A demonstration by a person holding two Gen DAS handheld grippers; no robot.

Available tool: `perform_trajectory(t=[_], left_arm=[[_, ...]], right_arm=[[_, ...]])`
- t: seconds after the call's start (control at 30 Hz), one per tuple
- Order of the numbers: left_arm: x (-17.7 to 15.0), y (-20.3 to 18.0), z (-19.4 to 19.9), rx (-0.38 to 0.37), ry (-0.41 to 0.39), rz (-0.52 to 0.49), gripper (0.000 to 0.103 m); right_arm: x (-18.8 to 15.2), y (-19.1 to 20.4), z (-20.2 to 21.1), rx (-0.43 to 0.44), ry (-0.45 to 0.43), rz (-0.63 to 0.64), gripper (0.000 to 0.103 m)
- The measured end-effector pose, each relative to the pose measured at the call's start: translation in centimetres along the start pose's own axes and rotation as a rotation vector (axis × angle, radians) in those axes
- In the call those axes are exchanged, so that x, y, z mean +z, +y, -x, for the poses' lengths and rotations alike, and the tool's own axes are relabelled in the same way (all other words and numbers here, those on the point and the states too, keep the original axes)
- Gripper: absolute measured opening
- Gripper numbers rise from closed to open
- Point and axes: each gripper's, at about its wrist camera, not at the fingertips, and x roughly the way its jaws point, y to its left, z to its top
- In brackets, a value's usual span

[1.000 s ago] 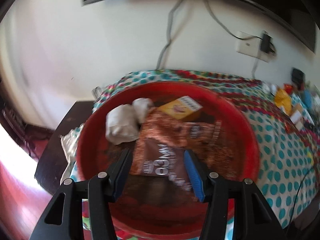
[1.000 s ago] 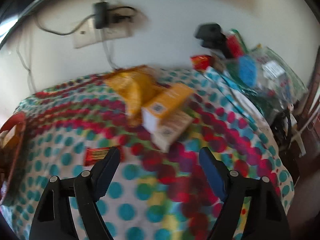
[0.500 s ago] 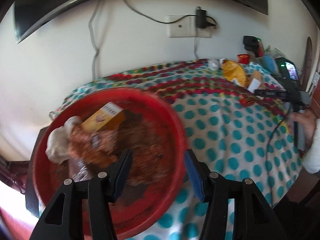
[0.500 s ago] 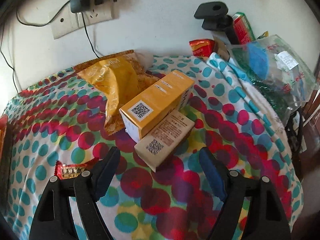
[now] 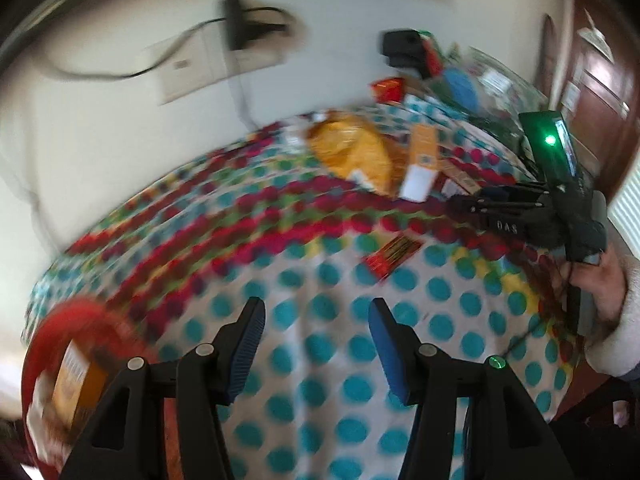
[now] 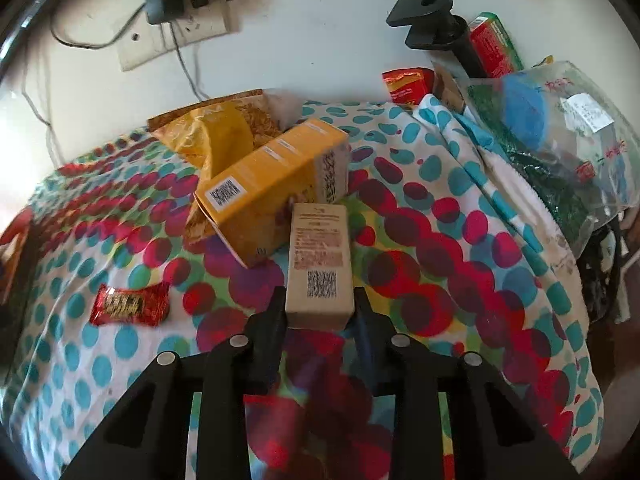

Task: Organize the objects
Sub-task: 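Grasp the white QR-code box with the right gripper while the left gripper grasps the red candy bar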

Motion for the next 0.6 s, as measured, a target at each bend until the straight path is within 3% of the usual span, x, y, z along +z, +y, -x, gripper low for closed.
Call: perform_trajectory(t=[0.17,0.37,0.5,0.6], left_arm=[[2.6,-3.1,-4.1,-0.033,0.050,-0.113,0.055],[4.3,-4.3,-8.3,-0.036,0.139,-0.190,0.055],[4.3,-5.0,-9.8,-0.064,0.194,-0.210,0.055],[4.2,-5.1,-9.8,-0.100,0.180,-0.192,0.055]], right_arm=[[-0.3,-0.4,0.3,0.035,-0.010,0.013,0.029],[-0.2,-0.5,0.2,0.051,-0.005,0.010,0.031],[-0.2,-0.4,0.1,0.049,-0.004,0.016,0.033],[-0.2,-0.5,0.1,0.055,-0.005,0.011,0.033]])
